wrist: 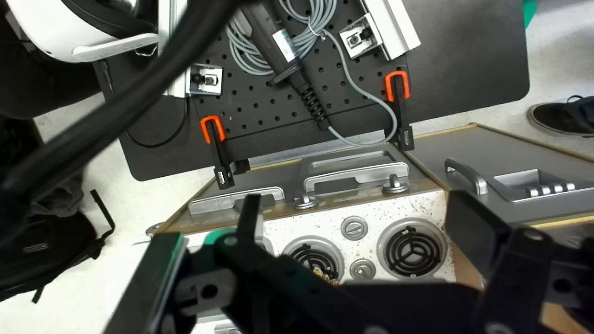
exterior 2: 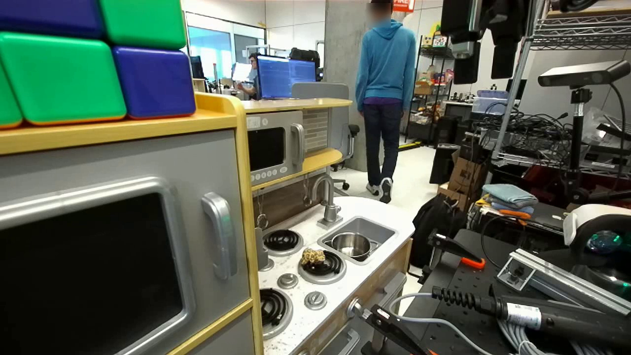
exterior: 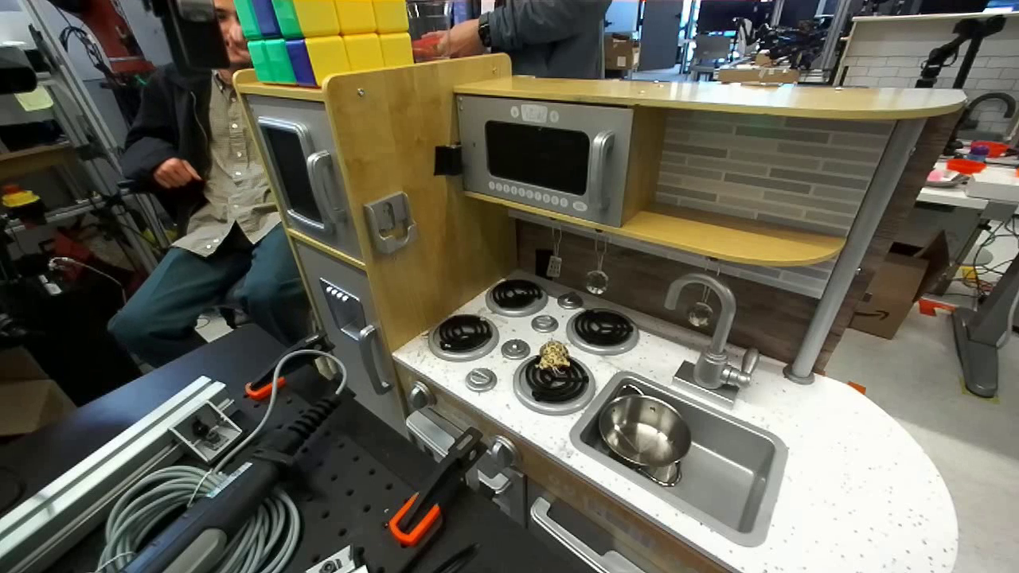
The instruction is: Pick up the thing on the stove and put it inside the pot that is in the sink
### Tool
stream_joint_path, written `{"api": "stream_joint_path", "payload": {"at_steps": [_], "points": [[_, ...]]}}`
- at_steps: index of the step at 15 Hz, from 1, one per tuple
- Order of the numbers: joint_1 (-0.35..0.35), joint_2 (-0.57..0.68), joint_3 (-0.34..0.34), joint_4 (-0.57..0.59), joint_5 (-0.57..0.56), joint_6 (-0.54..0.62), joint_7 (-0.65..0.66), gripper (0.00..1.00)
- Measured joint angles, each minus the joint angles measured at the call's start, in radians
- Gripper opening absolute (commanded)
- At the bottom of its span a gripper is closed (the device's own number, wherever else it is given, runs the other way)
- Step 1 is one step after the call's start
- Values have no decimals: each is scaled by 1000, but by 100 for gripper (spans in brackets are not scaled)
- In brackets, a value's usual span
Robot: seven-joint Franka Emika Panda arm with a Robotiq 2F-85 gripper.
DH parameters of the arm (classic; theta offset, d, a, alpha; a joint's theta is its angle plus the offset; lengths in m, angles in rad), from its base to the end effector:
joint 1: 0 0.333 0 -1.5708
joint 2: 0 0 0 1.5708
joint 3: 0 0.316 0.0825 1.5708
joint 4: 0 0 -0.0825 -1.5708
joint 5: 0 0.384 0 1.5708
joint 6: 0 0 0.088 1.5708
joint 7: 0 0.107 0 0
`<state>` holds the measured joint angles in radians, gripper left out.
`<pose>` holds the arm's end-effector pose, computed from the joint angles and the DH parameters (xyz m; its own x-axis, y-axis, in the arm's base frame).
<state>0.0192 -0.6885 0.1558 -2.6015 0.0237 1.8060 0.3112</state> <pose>0.3239 0.0603 0.4597 0.9790 -0.1864 -0.0829 -0.1772 -0.9783 0.1069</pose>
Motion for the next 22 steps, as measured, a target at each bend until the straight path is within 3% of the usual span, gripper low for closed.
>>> {"api": "stream_joint_path", "payload": {"at_steps": [15,18,22], "points": [[0,1,0,0,0,9,9,100],[-9,46,8,-12,1,142,116,100],[-74,240,53,-39,-31,477,283,100]]}}
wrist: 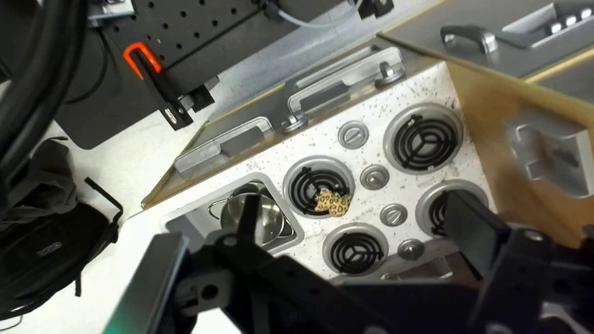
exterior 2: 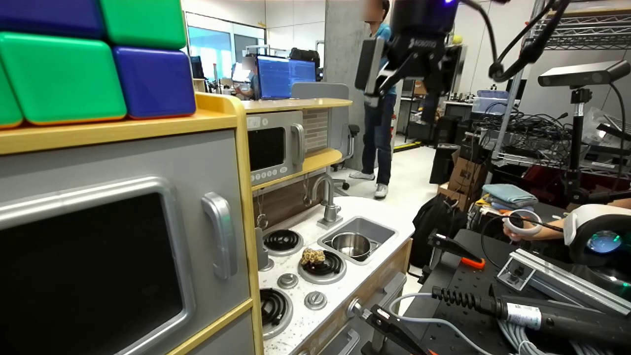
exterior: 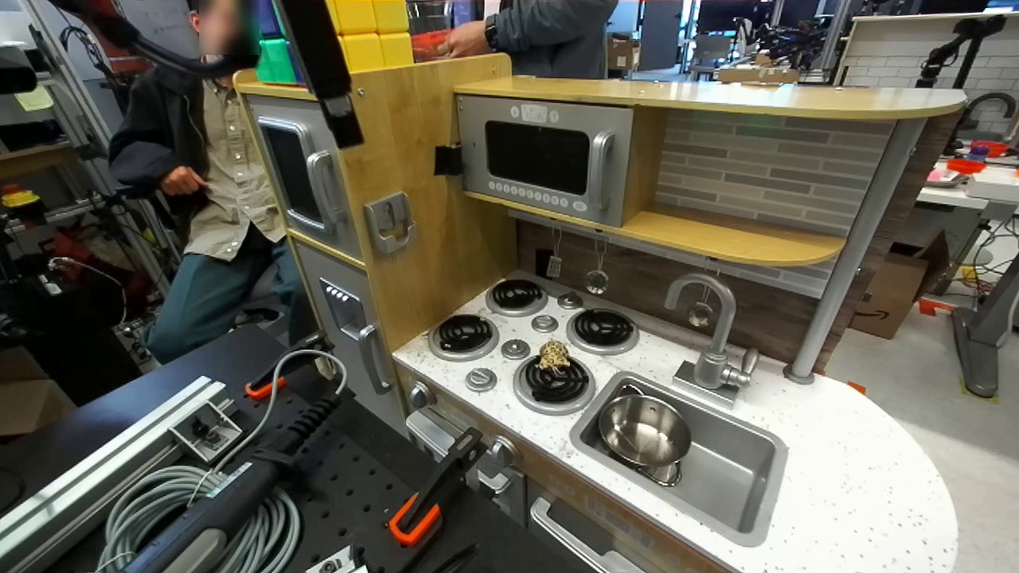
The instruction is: Pick up the thing on the stove and put it inside the pot that is in the sink
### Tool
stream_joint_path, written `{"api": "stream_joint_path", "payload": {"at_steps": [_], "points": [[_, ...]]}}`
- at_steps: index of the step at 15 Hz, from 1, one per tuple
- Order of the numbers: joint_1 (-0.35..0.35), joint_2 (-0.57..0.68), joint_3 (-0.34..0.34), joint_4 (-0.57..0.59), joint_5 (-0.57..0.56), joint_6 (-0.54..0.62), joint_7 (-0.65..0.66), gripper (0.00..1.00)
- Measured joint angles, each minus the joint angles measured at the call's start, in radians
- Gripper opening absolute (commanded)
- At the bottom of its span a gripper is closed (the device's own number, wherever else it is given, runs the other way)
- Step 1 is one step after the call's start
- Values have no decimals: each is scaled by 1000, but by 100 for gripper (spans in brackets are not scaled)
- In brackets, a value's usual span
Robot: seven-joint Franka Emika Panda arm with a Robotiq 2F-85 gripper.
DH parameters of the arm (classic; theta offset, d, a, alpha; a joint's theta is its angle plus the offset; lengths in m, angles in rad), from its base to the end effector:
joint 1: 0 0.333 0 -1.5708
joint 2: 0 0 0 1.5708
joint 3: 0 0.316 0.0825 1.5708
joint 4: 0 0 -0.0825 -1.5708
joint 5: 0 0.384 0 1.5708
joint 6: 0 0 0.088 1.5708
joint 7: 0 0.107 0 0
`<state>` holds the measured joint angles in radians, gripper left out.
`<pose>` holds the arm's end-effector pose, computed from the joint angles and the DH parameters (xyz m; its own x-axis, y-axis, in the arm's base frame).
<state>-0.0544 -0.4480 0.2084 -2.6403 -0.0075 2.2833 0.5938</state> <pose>0.3913 0.0582 0.3949 0.8941 -0.4312 0.1212 -0.4379 -0.8984 0.0336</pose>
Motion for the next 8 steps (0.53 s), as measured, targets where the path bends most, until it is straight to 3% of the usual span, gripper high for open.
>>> {"api": "stream_joint_path", "payload": {"at_steps": [4,6,8], "points": [[-98,245,46,-5,-246,309,248,100],[-127,345,48,9,-322,370,315,100],[-131,380,49,29,-327,374,319,100]]}}
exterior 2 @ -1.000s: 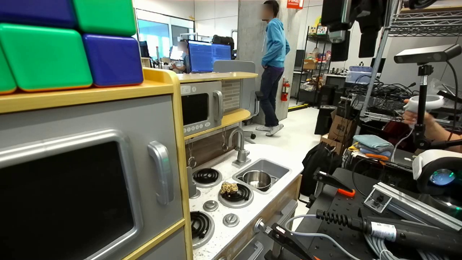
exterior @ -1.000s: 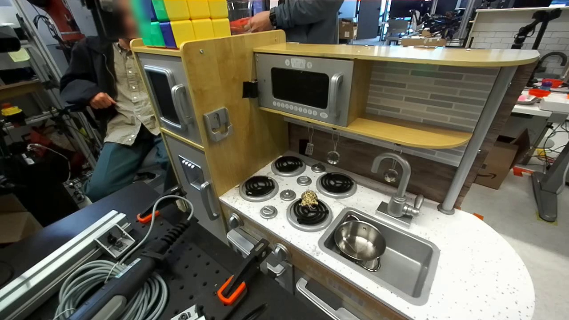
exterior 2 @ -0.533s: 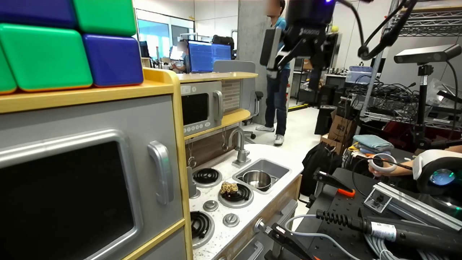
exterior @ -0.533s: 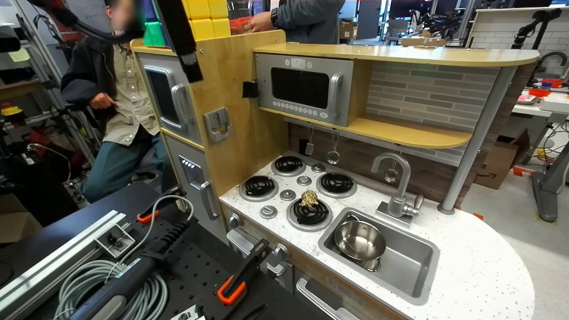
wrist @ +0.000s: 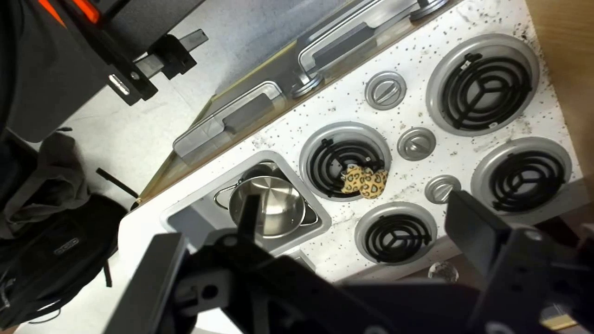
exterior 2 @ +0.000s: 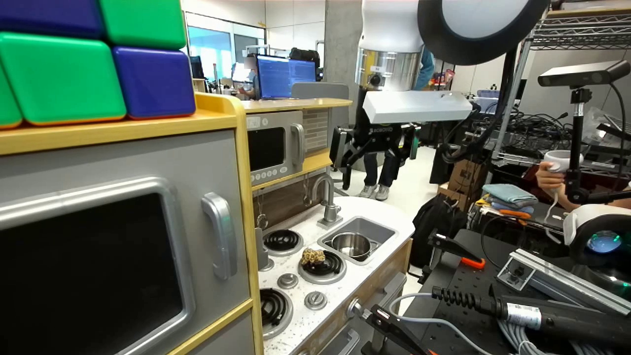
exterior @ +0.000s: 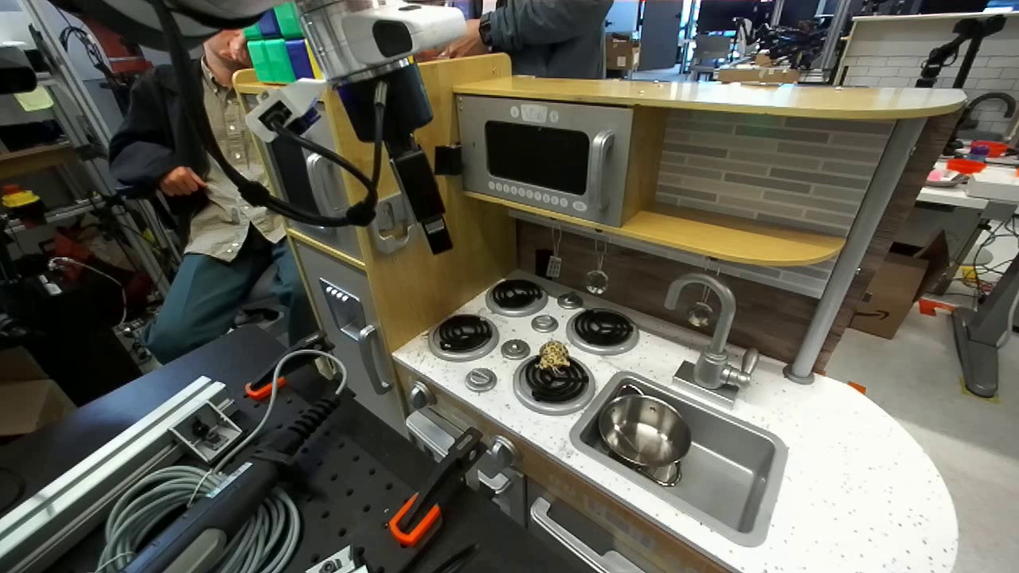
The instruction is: Pick up the thing on the stove and put it inside the pot that is in the sink
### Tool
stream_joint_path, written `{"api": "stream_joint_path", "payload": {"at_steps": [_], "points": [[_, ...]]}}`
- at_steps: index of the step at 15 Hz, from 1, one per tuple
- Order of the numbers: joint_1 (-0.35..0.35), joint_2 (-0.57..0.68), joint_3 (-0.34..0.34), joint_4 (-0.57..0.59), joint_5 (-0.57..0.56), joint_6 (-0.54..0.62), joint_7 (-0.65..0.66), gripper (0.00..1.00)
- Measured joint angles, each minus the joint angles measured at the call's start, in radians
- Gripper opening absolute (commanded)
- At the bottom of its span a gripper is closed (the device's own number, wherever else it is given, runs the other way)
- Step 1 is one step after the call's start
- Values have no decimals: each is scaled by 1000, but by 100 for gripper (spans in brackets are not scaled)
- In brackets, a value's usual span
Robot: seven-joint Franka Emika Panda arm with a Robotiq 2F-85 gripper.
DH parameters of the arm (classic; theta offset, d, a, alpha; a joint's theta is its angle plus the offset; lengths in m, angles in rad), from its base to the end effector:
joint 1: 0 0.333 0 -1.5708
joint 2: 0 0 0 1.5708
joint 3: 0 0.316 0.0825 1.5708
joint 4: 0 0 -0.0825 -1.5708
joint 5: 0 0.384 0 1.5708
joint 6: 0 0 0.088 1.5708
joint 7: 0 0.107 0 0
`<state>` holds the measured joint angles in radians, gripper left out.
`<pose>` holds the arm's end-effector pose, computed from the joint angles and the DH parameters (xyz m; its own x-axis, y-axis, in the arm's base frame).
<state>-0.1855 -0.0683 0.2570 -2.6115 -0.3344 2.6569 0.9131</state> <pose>0.4417 0.0398 0.2847 0.8358 -0.5086 0.2069 -0.5298 -0.8460 0.0604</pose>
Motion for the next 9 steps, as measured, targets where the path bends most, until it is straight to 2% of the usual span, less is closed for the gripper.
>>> {"api": "stream_joint_path", "payload": {"at_steps": [2,5,9], "points": [[34,1,-34,0,4,0,-36,100],[62,2,-90,-8,23,34,-244,100],[113,34,-153,-12,145,94,-556,100]]}}
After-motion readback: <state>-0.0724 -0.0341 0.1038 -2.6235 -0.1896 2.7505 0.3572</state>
